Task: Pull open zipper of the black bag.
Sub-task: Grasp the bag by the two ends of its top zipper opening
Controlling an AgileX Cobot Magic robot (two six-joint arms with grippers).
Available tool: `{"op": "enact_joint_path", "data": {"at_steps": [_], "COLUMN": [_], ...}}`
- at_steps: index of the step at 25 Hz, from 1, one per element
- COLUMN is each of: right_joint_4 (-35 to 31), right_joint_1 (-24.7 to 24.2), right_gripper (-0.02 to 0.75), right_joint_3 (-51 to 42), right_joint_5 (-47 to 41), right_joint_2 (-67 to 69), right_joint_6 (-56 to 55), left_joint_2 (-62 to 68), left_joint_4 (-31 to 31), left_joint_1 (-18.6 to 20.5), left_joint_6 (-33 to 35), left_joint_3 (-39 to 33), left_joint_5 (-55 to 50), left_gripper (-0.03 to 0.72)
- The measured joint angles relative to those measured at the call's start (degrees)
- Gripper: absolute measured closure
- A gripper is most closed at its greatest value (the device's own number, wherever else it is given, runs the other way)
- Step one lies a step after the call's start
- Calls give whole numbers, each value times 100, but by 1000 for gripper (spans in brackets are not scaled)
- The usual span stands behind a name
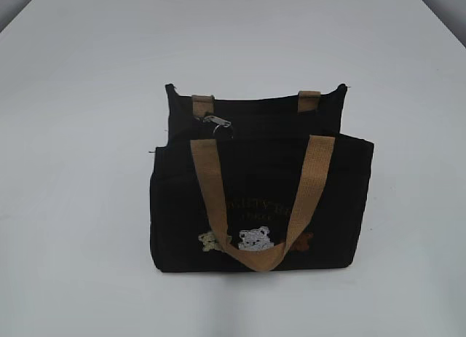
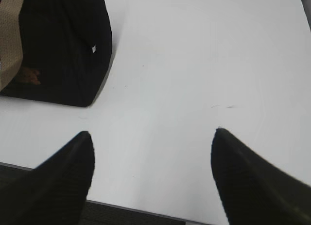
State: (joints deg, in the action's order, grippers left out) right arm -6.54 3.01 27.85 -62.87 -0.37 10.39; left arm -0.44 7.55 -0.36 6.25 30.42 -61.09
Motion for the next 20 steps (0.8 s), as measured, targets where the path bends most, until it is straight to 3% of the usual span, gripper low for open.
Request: {"op": "enact_joint_path", "data": {"at_steps": [20], "right_joint_4": [0], "right_joint_1": [0], "right_gripper": [160], "right_joint_3": [0], "right_joint_5": [0], "right_joint_2": [0], "right_joint_6": [0], "left_joint_2": [0], "left_joint_4": [0], "left_joint_1": [0], "left_joint_6": [0], "left_joint_3": [0], "left_joint_5": [0], "left_gripper": [449]}}
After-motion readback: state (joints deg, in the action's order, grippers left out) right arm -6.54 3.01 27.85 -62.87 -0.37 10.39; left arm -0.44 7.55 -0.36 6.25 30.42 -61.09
